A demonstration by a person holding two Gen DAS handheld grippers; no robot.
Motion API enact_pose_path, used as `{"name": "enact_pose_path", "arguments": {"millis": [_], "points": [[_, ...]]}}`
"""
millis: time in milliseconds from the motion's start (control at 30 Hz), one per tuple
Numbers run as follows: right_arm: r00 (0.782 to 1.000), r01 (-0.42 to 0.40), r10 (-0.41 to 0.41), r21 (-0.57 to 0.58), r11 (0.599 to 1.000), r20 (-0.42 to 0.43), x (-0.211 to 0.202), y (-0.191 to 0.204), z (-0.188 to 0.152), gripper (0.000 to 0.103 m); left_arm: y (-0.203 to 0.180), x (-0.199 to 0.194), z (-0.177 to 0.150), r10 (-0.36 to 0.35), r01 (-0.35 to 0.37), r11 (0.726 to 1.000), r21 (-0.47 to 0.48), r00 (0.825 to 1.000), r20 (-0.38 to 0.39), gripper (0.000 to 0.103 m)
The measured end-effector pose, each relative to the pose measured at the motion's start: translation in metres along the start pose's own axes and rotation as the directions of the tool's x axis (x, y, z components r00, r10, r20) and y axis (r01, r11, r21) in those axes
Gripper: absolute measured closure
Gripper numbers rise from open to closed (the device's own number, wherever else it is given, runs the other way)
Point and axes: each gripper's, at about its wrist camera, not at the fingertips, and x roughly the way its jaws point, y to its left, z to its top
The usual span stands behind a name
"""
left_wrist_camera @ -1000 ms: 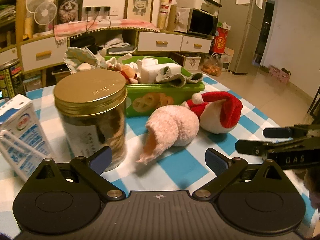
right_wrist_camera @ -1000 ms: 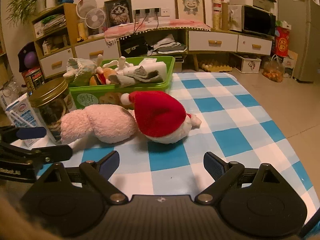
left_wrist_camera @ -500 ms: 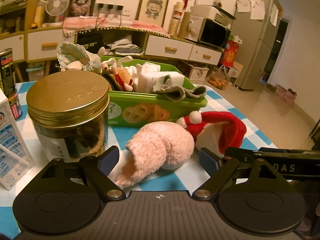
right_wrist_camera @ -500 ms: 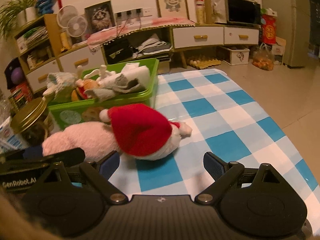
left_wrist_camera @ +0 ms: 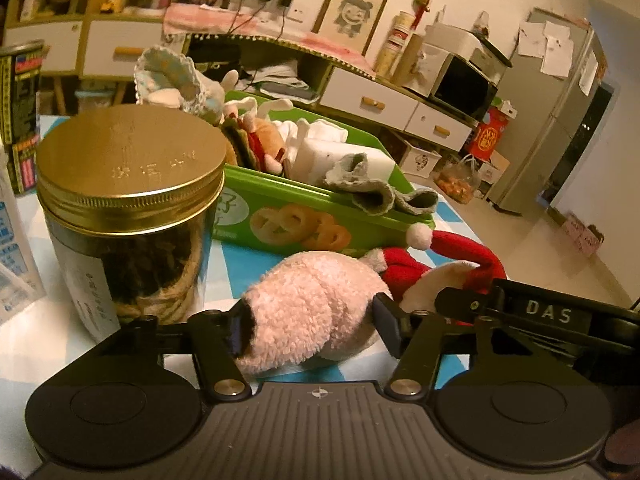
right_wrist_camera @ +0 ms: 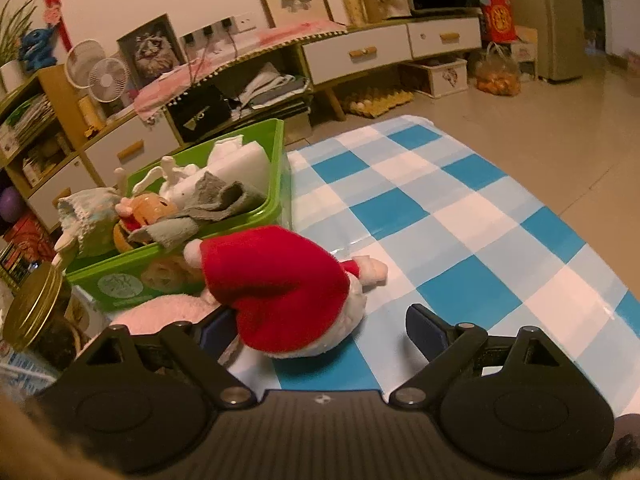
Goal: Organize soft objects
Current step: 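Grasp the pink plush with the left gripper while the right grasps the Santa-hat plush, then carry the pink plush and Santa-hat plush into the green tray and release both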
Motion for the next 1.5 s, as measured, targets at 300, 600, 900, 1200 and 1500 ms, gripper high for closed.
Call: {"name": "enact_pose_path", "arguments": {"millis": [300, 600, 900, 1200, 1500], "points": [[0.999, -0.032, 0.032, 0.029, 0.999, -0.026, 0.006, 0.001, 0.003, 0.092, -0.005, -0.001, -0.001, 0.01, -0.01, 1.0, 0.019, 1.0, 0.001, 0.051], [0.999, -0.034, 0.034, -0.018, 0.999, -0.033, 0.004, 0.009, 0.004, 0.1, -0.008, -0.005, 0.001, 0.014, -0.014, 0.999, 0.034, 1.0, -0.009, 0.052], [0.998, -0.025, 0.025, 0.008, 1.0, -0.05, -0.001, 0.006, 0.006, 0.1, -0.007, -0.007, 0.004, 0.016, -0.015, 0.999, 0.04, 1.0, -0.018, 0.053], [0.996, -0.026, 0.033, 0.081, 0.996, -0.088, -0.009, 0.001, 0.008, 0.1, -0.009, -0.014, 0.007, 0.014, -0.014, 0.999, 0.042, 1.0, -0.018, 0.054], [0.988, -0.035, 0.061, 0.173, 0.984, -0.143, -0.017, -0.002, 0.007, 0.1, -0.01, -0.021, 0.011, 0.031, -0.029, 0.998, 0.046, 0.999, -0.034, 0.055]]}}
